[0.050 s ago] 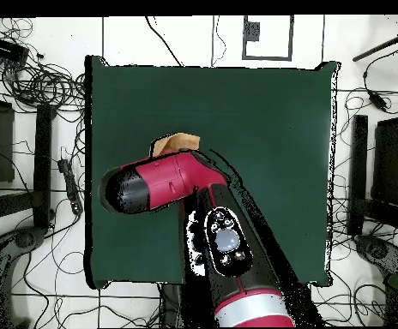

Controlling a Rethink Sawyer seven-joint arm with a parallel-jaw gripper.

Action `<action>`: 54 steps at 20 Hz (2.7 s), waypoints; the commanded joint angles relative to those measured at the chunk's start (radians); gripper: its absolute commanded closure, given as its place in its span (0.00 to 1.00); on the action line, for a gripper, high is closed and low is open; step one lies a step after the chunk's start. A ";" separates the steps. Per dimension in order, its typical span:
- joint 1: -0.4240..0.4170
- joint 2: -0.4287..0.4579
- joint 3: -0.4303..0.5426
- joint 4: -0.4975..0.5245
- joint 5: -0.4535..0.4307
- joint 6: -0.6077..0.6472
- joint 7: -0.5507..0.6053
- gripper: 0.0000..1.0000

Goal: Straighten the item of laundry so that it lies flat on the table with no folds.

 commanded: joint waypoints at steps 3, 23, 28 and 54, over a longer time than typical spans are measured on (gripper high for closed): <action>0.064 0.004 -0.038 0.000 0.099 0.064 0.238 1.00; 0.187 0.001 -0.126 0.065 0.218 -0.036 0.303 1.00; 0.217 0.036 -0.155 0.089 0.233 -0.125 0.323 1.00; 0.226 0.061 -0.223 0.023 0.278 -0.116 0.206 1.00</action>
